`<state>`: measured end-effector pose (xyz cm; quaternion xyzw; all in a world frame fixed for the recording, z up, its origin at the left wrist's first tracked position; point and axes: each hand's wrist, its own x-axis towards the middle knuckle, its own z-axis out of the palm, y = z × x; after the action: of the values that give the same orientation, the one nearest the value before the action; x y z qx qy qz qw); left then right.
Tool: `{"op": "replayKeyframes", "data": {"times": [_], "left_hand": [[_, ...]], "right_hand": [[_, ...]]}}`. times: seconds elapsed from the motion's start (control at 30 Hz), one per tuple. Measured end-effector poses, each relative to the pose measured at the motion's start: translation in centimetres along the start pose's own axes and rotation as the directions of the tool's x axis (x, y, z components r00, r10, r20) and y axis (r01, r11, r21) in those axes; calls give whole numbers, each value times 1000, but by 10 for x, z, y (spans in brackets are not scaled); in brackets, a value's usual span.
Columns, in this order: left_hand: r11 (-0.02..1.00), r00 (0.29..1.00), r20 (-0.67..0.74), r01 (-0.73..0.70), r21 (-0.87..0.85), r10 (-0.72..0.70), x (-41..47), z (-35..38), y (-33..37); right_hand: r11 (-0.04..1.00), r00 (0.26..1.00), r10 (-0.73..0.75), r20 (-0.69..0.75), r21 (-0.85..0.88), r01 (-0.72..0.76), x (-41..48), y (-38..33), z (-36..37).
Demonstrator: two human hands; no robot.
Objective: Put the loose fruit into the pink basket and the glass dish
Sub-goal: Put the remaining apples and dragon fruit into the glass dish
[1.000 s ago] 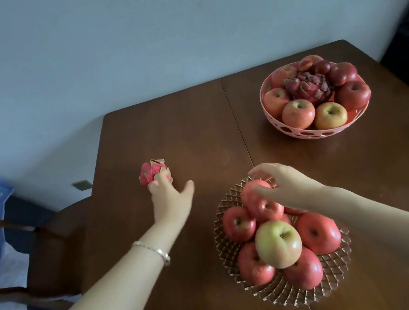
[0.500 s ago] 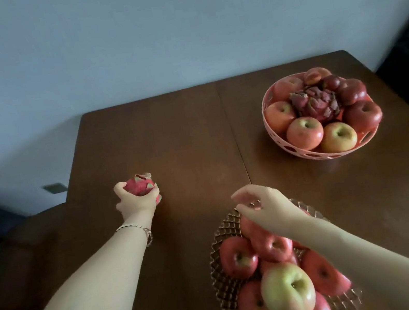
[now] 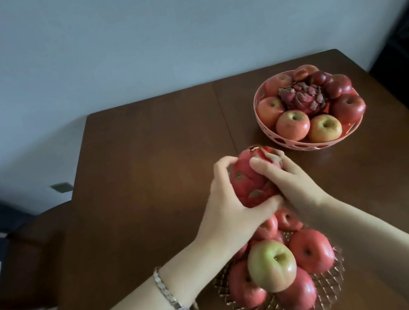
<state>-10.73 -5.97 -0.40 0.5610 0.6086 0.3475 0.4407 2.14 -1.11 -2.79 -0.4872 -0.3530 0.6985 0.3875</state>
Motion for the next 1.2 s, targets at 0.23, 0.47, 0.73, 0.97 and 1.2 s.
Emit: {"op": "replayKeyframes", "data": {"times": [0.23,0.47,0.73,0.97,1.2], "left_hand": [[826,969,230,-52,561,-95,-60,40,-27],[808,975,153,42,587,-162,-62,62,-55],[781,956,212,29,624,-204,-54,48,-52],[887,919,212,227,402,-331,-53,42,-54],[943,906,267,294,157,-327,-51,26,-65]], "right_hand": [[984,965,121,-234,-97,-147,-32,16,-75],[933,953,170,-252,-271,-238,-53,29,-97],[881,963,142,-228,-415,-229,-60,40,-77],[533,928,-17,-373,-788,-307,-62,52,-54],[568,963,-168,-211,-819,-80,-71,62,-55]]}}
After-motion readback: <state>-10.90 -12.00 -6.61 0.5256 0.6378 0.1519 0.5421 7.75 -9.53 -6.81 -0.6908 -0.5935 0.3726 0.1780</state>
